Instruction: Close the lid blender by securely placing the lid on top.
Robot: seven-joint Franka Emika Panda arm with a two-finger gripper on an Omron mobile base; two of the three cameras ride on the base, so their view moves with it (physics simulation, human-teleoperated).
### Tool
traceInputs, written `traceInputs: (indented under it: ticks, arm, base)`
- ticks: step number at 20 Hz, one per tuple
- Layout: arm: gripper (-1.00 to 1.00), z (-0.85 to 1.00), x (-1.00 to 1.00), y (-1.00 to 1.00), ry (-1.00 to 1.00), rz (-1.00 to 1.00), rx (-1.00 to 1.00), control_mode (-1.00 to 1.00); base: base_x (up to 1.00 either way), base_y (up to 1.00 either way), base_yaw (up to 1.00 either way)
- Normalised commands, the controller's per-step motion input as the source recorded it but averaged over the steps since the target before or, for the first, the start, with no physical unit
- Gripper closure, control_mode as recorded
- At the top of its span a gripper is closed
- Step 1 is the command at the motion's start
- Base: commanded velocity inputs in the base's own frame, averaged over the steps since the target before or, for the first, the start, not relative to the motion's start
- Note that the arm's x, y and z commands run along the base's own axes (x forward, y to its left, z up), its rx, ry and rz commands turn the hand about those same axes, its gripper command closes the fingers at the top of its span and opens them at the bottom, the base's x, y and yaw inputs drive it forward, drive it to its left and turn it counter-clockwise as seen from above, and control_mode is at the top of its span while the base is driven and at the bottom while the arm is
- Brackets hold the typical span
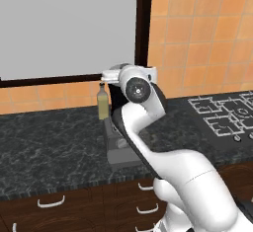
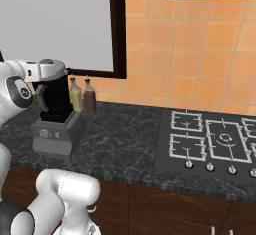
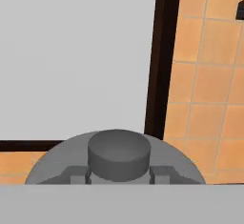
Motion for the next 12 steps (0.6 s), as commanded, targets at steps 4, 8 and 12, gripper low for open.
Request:
traceInputs:
  ticks: [4,8,12]
  arm:
    - [-1.00,-0.22,-0.63,0.00,-0.06,0.00,-0.02,-1.00]
    - [-1.00,0.00,-0.97,0.00,0.00,0.00,-0.03,-1.00]
    - [-1.00,0.07,-1.00,0.07,0.00,0.00,-0.08,-1.00]
  base:
    - [0.00,0.00,0.00]
    - [0.00,0.00,0.00]
    - [0.00,0.00,0.00]
